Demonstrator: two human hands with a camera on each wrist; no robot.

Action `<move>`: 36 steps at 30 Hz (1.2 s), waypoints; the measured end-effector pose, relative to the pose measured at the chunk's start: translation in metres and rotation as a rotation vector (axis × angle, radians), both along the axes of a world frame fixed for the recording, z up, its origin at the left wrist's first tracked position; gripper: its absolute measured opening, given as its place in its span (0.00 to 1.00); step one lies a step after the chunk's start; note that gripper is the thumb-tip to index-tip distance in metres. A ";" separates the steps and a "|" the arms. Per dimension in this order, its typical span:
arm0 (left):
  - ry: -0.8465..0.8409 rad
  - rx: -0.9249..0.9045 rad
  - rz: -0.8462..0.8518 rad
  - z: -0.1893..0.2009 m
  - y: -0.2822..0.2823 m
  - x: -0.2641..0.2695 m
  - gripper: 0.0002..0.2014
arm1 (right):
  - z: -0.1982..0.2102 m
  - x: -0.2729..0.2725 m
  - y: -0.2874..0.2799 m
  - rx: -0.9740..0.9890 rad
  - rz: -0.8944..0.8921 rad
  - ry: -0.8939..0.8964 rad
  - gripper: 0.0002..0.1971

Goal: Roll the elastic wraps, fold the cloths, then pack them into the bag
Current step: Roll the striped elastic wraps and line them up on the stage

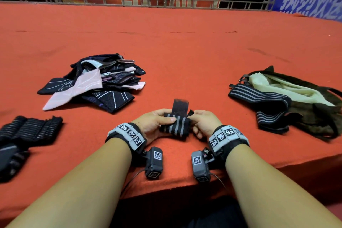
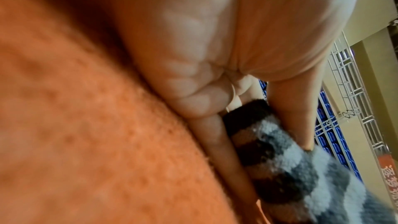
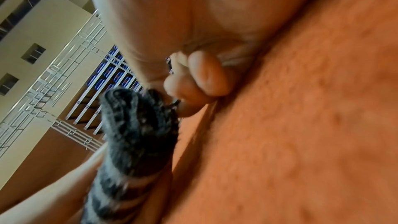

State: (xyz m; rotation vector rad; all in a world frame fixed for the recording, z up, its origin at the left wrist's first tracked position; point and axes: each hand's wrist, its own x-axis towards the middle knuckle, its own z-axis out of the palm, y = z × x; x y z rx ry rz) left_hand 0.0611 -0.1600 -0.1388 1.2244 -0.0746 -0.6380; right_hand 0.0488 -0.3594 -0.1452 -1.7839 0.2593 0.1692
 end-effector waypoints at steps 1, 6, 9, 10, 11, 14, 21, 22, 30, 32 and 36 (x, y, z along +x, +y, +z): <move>-0.005 0.009 -0.003 0.000 0.000 0.001 0.22 | 0.001 0.001 0.000 0.055 0.014 -0.004 0.08; -0.033 0.094 -0.029 0.000 -0.005 0.005 0.19 | -0.001 -0.001 -0.004 0.175 0.108 -0.057 0.15; -0.048 0.136 -0.047 0.001 -0.007 0.006 0.15 | -0.006 -0.001 -0.006 0.108 0.098 -0.112 0.16; -0.051 0.151 -0.054 0.002 -0.007 0.007 0.13 | -0.007 -0.001 -0.006 0.106 0.085 -0.120 0.15; -0.053 0.165 -0.061 0.002 -0.008 0.007 0.12 | -0.006 -0.001 -0.006 0.122 0.074 -0.126 0.13; -0.057 0.209 -0.067 0.004 -0.010 0.007 0.10 | -0.004 -0.002 -0.004 0.177 0.043 -0.138 0.08; -0.050 0.326 -0.010 0.007 -0.018 0.007 0.06 | -0.012 -0.009 0.001 0.144 0.008 -0.237 0.10; -0.048 0.334 -0.007 0.007 -0.018 0.007 0.05 | -0.013 -0.010 0.001 0.166 0.021 -0.249 0.10; 0.016 0.300 0.039 0.005 -0.018 0.012 0.08 | -0.015 -0.013 0.004 0.146 0.146 -0.279 0.09; 0.052 0.283 0.033 0.006 -0.016 0.013 0.11 | -0.012 -0.015 0.005 0.089 0.161 -0.301 0.11; 0.149 0.225 -0.043 0.009 -0.008 0.016 0.11 | -0.008 -0.019 0.008 0.026 0.189 -0.281 0.11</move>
